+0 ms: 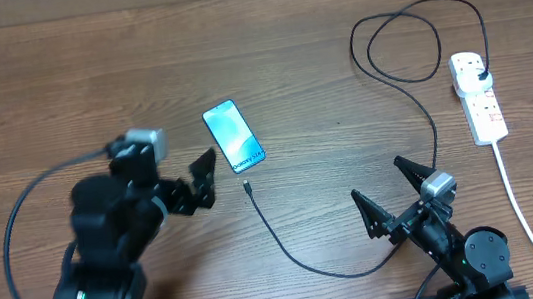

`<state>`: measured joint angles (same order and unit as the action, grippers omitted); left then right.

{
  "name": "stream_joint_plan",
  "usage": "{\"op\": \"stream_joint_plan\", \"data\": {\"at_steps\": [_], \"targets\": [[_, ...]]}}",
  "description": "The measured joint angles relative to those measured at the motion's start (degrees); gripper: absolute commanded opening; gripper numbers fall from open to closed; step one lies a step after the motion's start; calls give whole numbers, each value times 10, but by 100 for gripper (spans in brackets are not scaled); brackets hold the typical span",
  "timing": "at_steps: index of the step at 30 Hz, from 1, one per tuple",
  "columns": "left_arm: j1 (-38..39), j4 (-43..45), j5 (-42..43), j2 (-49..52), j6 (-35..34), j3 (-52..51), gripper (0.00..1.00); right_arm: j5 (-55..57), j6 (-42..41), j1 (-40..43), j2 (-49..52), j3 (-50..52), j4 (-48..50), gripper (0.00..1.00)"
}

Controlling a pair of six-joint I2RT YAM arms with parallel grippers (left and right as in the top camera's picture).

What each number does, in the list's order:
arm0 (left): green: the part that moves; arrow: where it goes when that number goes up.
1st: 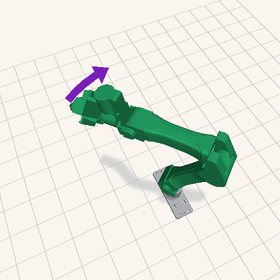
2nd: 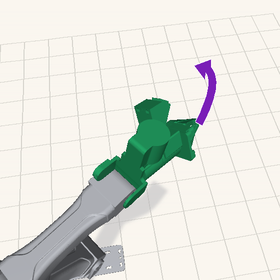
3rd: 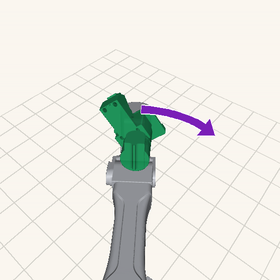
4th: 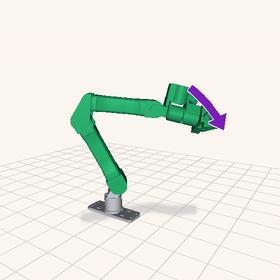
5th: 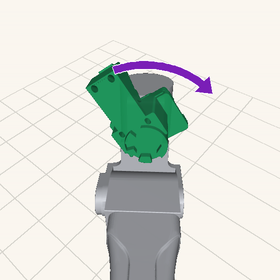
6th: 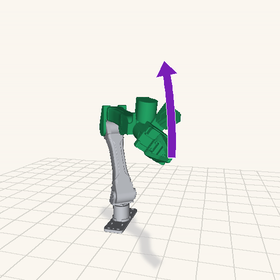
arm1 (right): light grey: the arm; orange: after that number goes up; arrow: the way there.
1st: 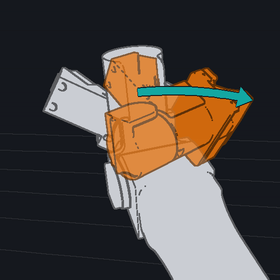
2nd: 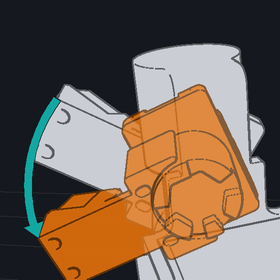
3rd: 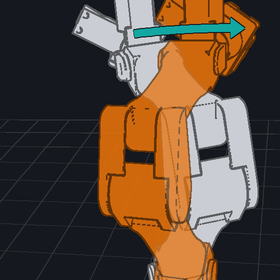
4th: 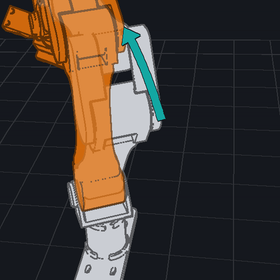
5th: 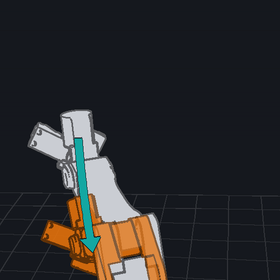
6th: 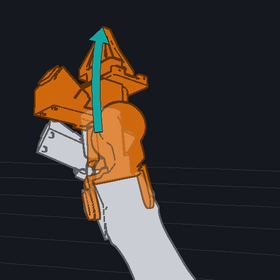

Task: Plug charger to phone and switch on socket
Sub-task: 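Move the left gripper over the phone and lower onto it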

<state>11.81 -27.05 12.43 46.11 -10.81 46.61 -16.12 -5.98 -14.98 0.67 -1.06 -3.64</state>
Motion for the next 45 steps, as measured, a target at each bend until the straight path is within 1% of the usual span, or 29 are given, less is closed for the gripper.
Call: {"op": "stream_joint_plan", "data": {"at_steps": [7,10,13,19,28,36,39,45], "targets": [[170,-39,-160,155,-24,105,100,0,0,0,0,0,0,100],[211,-51,-202,214,-29,132,100,0,0,0,0,0,-1,100],[233,-51,-224,264,-32,144,100,0,0,0,0,0,0,100],[242,-52,-234,324,-38,145,100,0,0,0,0,0,0,100],[242,-57,-205,386,-39,146,99,0,0,0,0,0,0,100],[242,-18,-161,405,-43,146,100,0,0,0,0,0,0,100],[242,-18,-158,405,-69,146,100,0,0,0,0,0,0,100],[240,-49,-182,405,-159,150,100,0,0,0,0,0,0,100]]}}
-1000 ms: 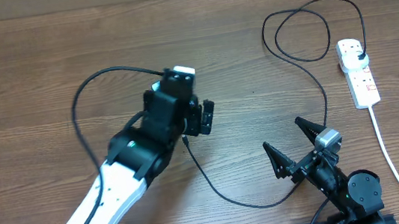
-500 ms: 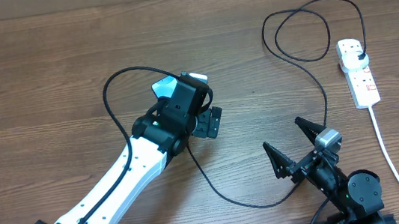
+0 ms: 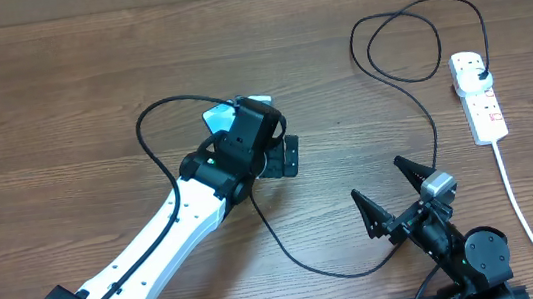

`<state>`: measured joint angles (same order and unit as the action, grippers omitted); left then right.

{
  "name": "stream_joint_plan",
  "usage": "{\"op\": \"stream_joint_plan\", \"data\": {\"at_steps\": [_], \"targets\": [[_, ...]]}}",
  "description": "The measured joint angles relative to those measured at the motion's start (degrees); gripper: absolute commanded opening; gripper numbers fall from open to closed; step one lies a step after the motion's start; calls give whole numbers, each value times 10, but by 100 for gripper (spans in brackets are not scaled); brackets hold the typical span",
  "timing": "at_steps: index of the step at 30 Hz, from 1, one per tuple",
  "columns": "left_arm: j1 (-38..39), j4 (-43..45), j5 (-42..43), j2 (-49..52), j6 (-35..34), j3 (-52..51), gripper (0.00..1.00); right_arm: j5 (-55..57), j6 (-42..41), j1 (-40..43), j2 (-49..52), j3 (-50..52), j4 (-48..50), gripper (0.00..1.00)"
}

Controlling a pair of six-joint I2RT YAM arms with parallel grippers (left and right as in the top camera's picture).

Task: Plug charger to phone and switch on socket
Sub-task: 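Move the left gripper over the phone and lower onto it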

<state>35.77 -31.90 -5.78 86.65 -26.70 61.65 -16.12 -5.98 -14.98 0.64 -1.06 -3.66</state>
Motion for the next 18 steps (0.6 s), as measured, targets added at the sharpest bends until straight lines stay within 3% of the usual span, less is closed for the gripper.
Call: {"op": "stream_joint_plan", "data": {"at_steps": [10,18], "targets": [[-41,-80,-30,31,-86,75,100,0,0,0,0,0,0,100],[-89,-176,-12,160,-98,196,100,0,0,0,0,0,0,100]]}}
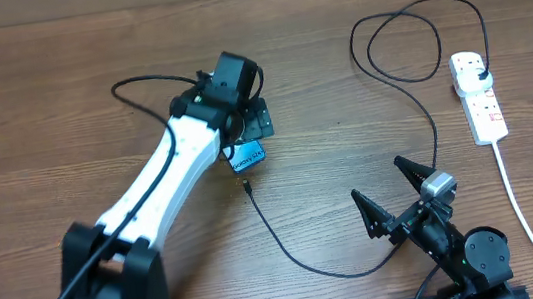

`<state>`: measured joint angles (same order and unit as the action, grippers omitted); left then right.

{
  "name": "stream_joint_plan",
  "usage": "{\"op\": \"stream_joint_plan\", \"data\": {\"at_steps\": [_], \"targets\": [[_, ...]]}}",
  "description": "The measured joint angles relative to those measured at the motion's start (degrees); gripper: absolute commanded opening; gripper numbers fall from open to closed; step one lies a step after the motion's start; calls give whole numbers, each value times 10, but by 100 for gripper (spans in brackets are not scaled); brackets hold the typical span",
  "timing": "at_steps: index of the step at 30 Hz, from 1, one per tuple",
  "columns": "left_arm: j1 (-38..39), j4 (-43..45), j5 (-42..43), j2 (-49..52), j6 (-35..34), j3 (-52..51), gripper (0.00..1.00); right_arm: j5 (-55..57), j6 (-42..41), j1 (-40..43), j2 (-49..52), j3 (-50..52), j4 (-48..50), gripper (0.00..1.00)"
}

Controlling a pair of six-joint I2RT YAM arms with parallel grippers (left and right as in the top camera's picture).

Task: Plug charger to phone and switch on socket
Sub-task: 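Move the left gripper over the phone and lower onto it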

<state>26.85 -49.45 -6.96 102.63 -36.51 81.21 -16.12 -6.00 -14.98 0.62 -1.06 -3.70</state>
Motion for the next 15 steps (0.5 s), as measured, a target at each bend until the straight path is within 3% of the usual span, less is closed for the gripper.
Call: {"op": "stream_joint_plan", "data": {"at_steps": [9,15], "targets": [[-9,-23,23,63,0,48,100,-20,-11,0,0,0,1,100],[-36,-24,50,63,-3,52,100,-82,-172,0,0,0,1,100]]}}
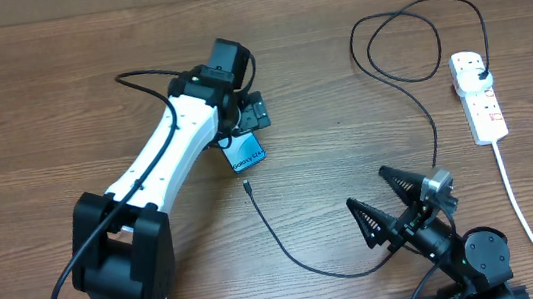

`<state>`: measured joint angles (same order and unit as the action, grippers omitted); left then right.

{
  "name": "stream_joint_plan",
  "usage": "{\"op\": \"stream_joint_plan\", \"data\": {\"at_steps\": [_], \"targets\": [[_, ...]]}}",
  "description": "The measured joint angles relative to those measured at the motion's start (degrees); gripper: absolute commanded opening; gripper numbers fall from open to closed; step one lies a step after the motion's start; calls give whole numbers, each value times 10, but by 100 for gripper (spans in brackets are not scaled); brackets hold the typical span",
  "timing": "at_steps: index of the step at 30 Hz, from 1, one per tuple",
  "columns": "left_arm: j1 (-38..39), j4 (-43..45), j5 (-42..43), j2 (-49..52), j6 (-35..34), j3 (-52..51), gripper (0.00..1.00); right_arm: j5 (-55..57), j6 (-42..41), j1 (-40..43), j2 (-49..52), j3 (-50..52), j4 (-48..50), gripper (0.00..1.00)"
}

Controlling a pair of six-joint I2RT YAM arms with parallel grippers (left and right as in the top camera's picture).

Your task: Plug charger to phone and switch on socket

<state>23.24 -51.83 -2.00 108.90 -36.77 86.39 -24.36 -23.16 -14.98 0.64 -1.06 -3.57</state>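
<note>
The phone point(246, 153) lies screen up near the middle of the table, its far end hidden under my left gripper point(256, 112), which is over that end and looks open. The black charger cable's free plug point(248, 187) lies just in front of the phone's near end, apart from it. From there the cable point(341, 273) runs right and loops back to the charger point(479, 72) seated in the white socket strip point(480, 103). My right gripper point(365, 186) stands open near the front edge, close to the cable, holding nothing.
The strip's white cord point(527, 225) runs down the right side to the front edge. The cable's loops point(405, 43) lie at the back right. My left arm point(163, 171) stretches diagonally across the left half of the table.
My left gripper has shifted a little farther back over the phone's far end. My right gripper has moved slightly to the left and turned, still open.
My left gripper was first open to the left of the phone. Then it was over the table just right of the phone, then above the phone, and now at its far end. The right arm stayed still until its small shift now.
</note>
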Motion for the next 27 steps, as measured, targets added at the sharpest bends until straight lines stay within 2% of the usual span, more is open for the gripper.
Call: {"op": "stream_joint_plan", "data": {"at_steps": [6,12,18,27], "targets": [[-10,-7,9,0,-23,0,100,-24,-123,0,0,0,3,100],[-10,-7,14,0,-35,0,100,-29,-150,0,0,0,22,99],[-10,-2,14,0,-43,0,100,-27,-116,0,22,-21,-55,99],[-12,4,23,0,-68,0,100,-17,-7,0,193,-175,-150,99]]}}
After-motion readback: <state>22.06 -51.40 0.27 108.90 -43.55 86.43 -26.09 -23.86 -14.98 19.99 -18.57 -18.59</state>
